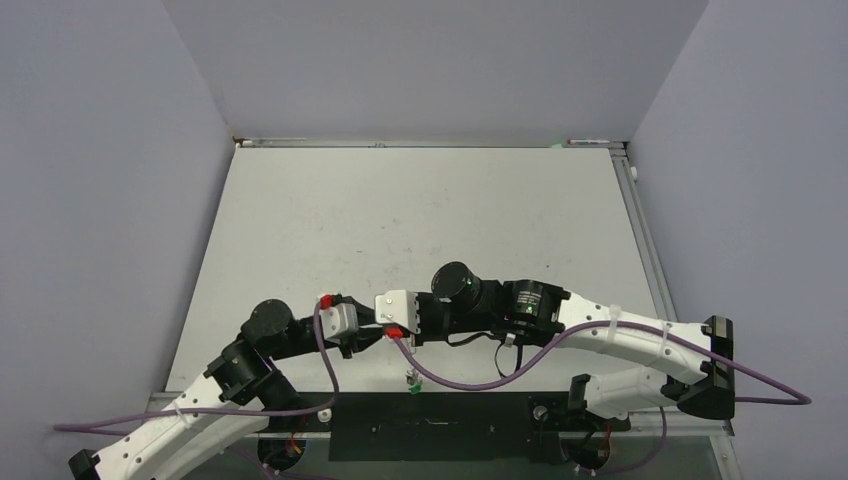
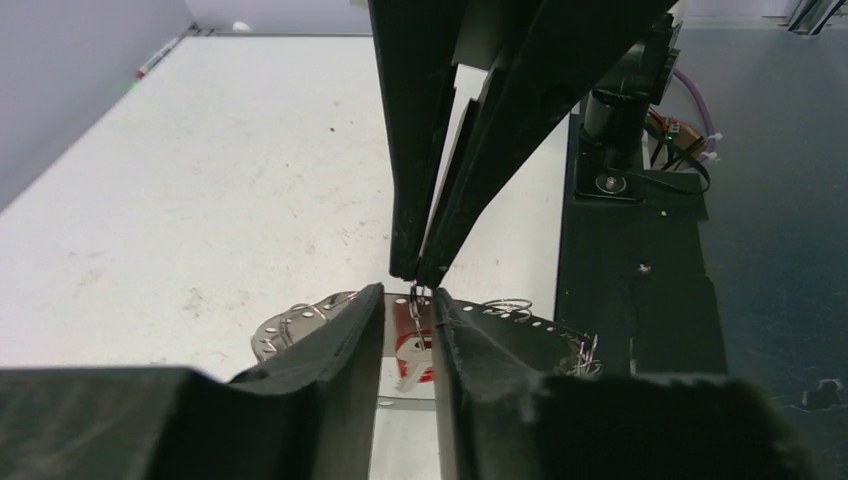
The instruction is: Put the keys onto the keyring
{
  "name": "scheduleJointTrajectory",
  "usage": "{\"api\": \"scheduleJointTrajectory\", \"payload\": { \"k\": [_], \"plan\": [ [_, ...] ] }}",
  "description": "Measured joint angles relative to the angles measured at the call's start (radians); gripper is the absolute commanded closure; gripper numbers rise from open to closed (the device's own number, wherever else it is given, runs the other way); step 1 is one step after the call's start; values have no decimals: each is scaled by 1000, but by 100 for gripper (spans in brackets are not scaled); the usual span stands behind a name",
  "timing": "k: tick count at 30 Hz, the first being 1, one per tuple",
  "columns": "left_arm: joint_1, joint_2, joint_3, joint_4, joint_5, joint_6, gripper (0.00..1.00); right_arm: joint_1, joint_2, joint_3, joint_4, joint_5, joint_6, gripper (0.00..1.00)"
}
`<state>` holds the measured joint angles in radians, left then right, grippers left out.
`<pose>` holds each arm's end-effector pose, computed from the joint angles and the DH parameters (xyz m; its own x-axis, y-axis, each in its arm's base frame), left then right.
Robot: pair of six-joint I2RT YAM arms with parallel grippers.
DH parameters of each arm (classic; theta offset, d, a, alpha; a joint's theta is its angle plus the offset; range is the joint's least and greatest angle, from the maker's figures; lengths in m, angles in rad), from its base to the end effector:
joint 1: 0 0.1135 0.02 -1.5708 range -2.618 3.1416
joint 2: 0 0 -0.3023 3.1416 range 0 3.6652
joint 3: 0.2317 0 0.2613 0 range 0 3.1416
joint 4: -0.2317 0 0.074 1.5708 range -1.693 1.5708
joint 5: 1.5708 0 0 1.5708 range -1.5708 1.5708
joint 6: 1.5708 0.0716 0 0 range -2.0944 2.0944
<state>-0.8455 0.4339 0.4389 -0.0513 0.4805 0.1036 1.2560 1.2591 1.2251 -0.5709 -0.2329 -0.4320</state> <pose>0.0662 -0.1245 0.2955 0.0698 0.0596 -0.9958 0.9678 0.2378 0.0820 0.0777 0.2920 0.3709 0.2521 -0.5416 -0.8019 -0.9673 -0.1167 -0.2252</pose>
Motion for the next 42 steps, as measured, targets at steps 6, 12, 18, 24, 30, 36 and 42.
{"api": "scheduleJointTrajectory", "payload": {
  "k": [6,12,18,24,30,36,42],
  "plan": [
    [2,-63,0,25,-6,2,62,-1,-78,-137,81,-9,27,95],
    [3,-89,0,54,-4,0,70,-1,-218,-262,213,-11,71,95],
    [3,-86,0,68,21,-10,72,-1,-353,-373,406,-10,121,95],
    [6,-87,-3,110,69,-24,71,-1,-381,-426,543,-9,157,95],
    [12,-94,-9,139,85,-42,79,-1,-369,-446,624,-10,182,95],
    [14,-93,-9,146,95,-45,91,-1,-341,-446,655,-13,186,95],
    [16,-93,-10,145,91,-44,100,-1,-328,-446,657,-23,187,95]
  ]
}}
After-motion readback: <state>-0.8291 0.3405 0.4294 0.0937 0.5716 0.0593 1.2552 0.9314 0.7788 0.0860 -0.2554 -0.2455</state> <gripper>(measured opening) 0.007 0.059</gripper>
